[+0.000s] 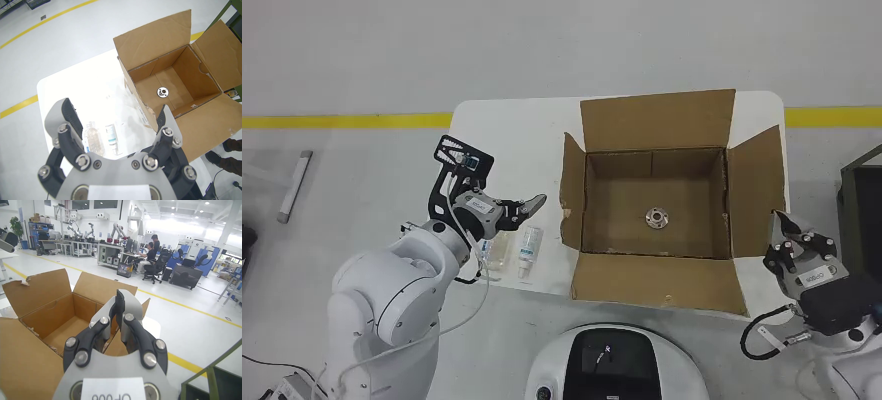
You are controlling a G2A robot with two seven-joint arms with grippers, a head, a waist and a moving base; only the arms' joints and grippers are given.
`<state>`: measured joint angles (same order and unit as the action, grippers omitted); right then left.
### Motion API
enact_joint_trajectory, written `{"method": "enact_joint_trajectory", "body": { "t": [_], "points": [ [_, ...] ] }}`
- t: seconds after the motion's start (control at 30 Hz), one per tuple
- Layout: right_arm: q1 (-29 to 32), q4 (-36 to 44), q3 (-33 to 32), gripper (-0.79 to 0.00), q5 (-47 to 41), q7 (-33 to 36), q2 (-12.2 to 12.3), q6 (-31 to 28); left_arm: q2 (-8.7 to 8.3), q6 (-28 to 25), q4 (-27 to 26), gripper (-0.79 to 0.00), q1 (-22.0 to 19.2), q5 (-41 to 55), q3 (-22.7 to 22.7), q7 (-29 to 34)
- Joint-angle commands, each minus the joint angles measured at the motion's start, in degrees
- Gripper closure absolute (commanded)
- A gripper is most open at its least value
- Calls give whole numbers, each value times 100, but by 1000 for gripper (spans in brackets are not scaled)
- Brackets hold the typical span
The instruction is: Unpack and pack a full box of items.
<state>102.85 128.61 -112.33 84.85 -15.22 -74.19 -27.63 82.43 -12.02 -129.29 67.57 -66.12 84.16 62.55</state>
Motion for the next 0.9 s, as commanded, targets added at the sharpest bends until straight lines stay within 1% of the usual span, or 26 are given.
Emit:
{"method": "enact_joint_trajectory", "body": {
  "t": [0.0, 0.07, 0.1, 0.2, 0.3, 0.4, 0.47, 0.53, 0.6, 0.87],
  "points": [
    [0, 0, 0, 0, 0, 0, 0, 0, 0, 0, 0, -785, 0, 0, 0, 0],
    [-19, 65, 43, 0, -6, -11, 6, -59, 0, 0, 0, -785, 0, 0, 0, 0],
    [-50, 149, 74, 0, 82, 12, 21, -189, 0, 0, 0, -785, 0, 0, 0, 0],
    [-282, 378, 175, 0, 242, 291, 57, -293, 0, 0, 0, -785, 0, 0, 0, 0],
    [-675, 575, 404, 0, 576, 1052, 103, -400, 0, 0, 0, -785, 0, 0, 0, 0],
    [-1161, 516, 823, 0, 820, 1993, 144, -581, 0, 0, 0, -785, 0, 0, 0, 0],
    [-1523, 380, 1118, 0, 898, 2608, 169, -783, 0, 0, 0, -785, 0, 0, 0, 0],
    [-1848, 156, 1415, 0, 945, 3198, 197, -1133, 0, 0, 0, -785, 0, 0, 0, 0],
    [-2127, -38, 1616, 0, 829, 3590, 217, -1423, 0, 0, 0, -785, 0, 0, 0, 0],
    [-2127, -38, 1616, 0, 829, 3590, 217, -1423, 0, 0, 0, -785, 0, 0, 0, 0]
  ]
}}
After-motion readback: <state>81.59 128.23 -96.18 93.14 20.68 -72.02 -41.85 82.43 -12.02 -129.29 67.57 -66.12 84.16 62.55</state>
